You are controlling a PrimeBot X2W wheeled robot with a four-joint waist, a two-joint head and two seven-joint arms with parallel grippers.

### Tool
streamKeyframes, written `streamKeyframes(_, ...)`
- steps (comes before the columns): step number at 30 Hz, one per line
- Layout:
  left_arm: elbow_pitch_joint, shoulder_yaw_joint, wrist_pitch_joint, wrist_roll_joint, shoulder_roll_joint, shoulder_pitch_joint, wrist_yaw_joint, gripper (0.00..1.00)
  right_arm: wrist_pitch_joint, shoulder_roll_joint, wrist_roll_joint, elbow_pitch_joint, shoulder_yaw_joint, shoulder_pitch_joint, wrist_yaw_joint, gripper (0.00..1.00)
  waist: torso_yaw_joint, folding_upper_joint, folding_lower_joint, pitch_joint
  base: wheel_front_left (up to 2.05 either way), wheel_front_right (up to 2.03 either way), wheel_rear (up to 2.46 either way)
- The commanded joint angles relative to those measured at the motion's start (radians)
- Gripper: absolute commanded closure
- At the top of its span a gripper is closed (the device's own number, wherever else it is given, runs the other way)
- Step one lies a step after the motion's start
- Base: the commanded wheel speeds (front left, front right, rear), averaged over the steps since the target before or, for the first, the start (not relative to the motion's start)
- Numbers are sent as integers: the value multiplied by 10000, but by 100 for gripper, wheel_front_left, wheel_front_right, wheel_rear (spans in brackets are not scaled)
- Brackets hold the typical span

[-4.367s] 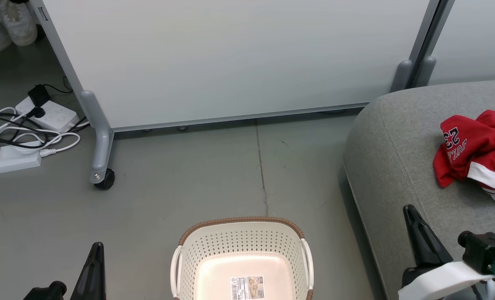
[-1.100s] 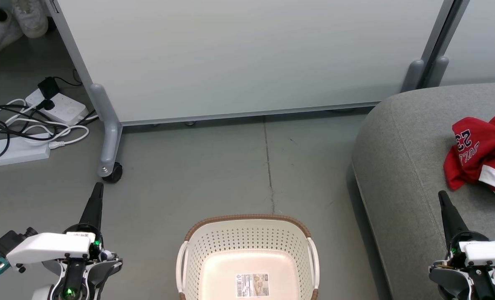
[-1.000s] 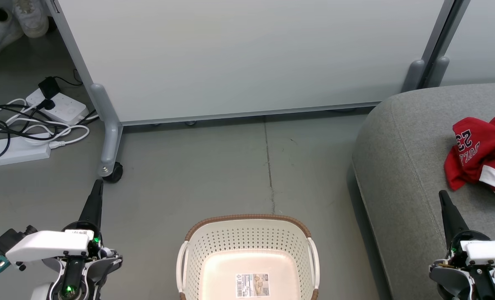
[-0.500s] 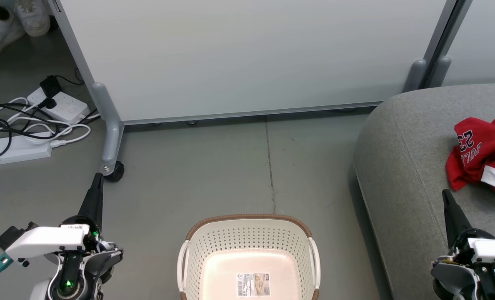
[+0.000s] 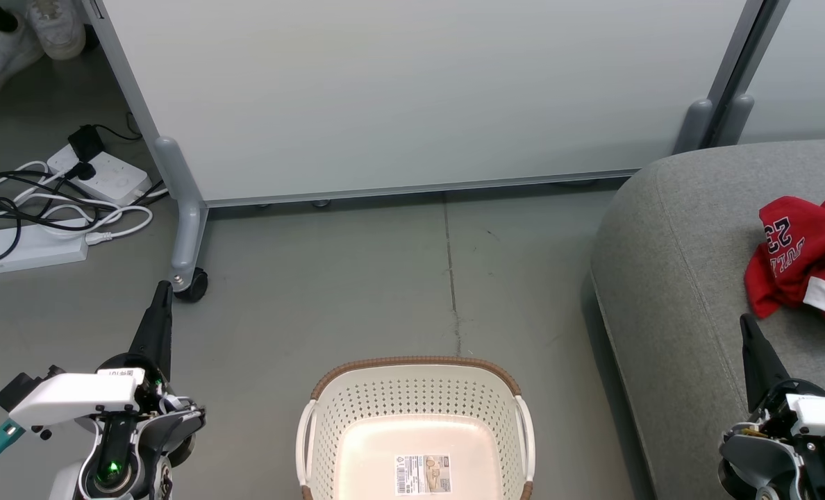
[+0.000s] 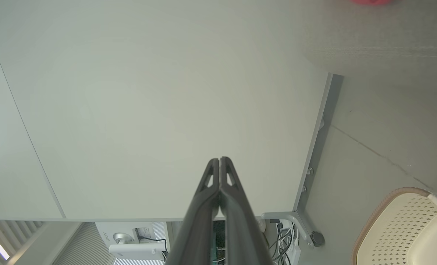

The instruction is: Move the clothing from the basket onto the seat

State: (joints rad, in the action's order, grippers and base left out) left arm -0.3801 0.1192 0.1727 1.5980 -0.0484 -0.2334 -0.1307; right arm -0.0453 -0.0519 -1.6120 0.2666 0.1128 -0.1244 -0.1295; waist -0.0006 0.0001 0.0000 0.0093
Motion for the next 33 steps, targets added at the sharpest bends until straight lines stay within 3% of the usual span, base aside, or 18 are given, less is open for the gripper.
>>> streamKeyframes(1, -1, 49, 13, 10, -33, -158, -38, 100, -81, -28, -18, 12, 21, -104, -21, 100, 0, -1, 0, 0, 0, 0, 0)
streamKeyframes(33, 3, 60, 28, -10, -24, -158, -38, 100, -71, -11, 17, 13, 50, -106, -21, 100, 0, -1, 0, 0, 0, 0, 0)
